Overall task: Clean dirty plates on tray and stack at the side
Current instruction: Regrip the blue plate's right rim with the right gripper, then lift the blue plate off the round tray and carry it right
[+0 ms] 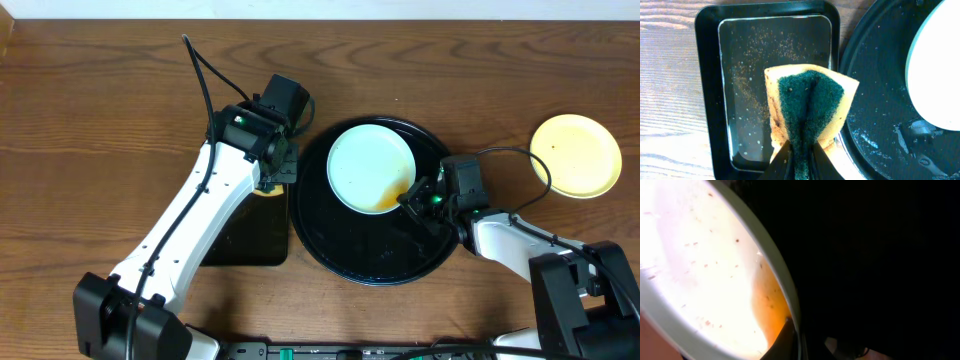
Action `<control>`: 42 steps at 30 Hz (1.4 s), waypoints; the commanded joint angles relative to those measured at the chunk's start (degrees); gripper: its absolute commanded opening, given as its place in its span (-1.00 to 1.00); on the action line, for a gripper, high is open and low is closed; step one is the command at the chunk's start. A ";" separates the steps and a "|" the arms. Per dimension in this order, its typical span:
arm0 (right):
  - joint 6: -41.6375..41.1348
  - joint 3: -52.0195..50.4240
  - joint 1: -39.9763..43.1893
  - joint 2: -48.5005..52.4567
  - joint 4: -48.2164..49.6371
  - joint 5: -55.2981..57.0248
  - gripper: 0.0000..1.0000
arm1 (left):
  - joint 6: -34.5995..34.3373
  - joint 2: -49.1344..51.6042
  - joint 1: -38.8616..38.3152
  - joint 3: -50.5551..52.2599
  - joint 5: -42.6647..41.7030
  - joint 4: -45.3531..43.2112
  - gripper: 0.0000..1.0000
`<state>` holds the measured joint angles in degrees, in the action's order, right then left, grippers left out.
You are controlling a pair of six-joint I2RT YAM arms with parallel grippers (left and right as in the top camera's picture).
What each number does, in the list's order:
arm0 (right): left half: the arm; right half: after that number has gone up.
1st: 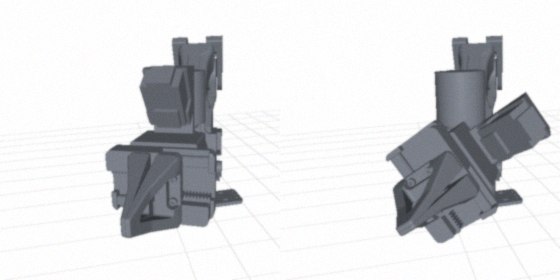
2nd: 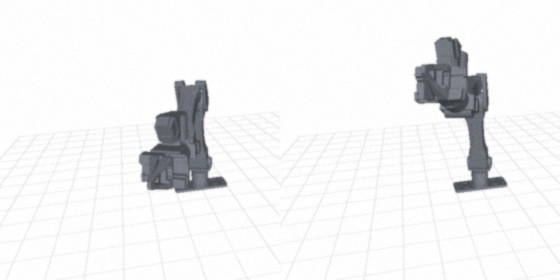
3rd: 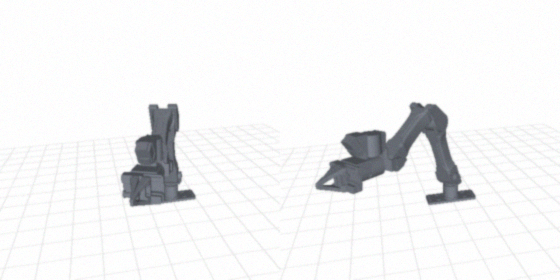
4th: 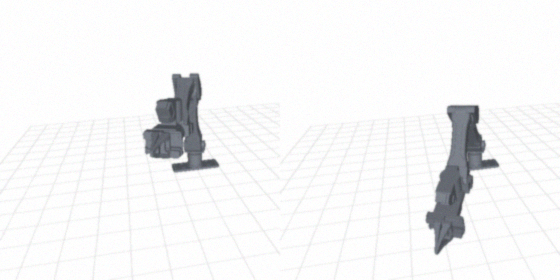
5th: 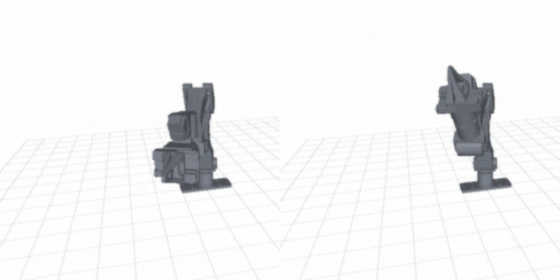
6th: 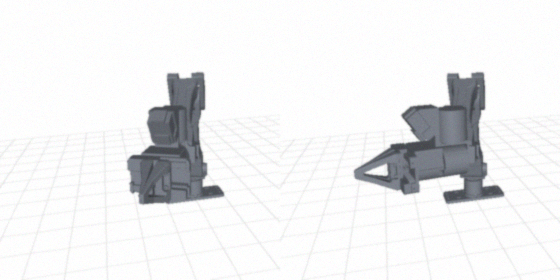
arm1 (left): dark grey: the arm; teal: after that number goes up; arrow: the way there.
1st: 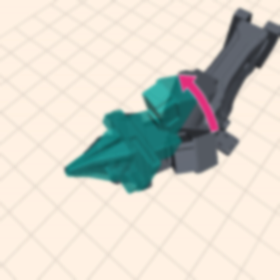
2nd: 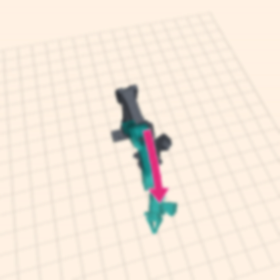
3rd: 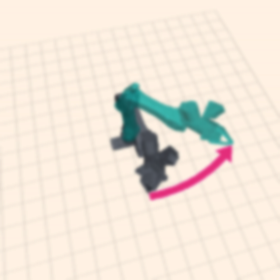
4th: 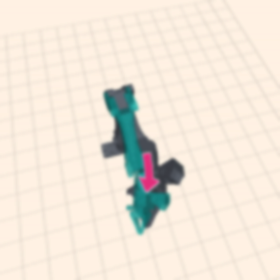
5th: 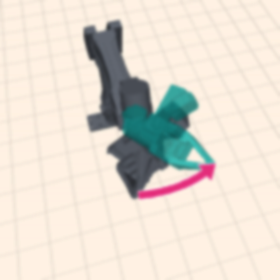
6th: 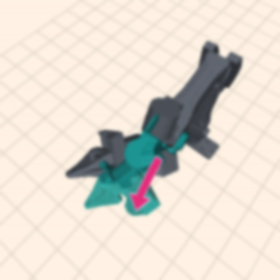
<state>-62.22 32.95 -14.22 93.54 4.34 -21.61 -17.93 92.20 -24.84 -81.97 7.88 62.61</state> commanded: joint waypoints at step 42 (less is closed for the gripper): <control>52.78 38.99 -14.40 -13.18 -57.53 73.72 -0.97 | 1.38 6.14 0.83 1.62 0.31 -2.29 -0.85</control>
<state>-13.96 69.73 -26.52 81.36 -53.12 41.50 -17.50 97.14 -24.40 -80.86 7.86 60.47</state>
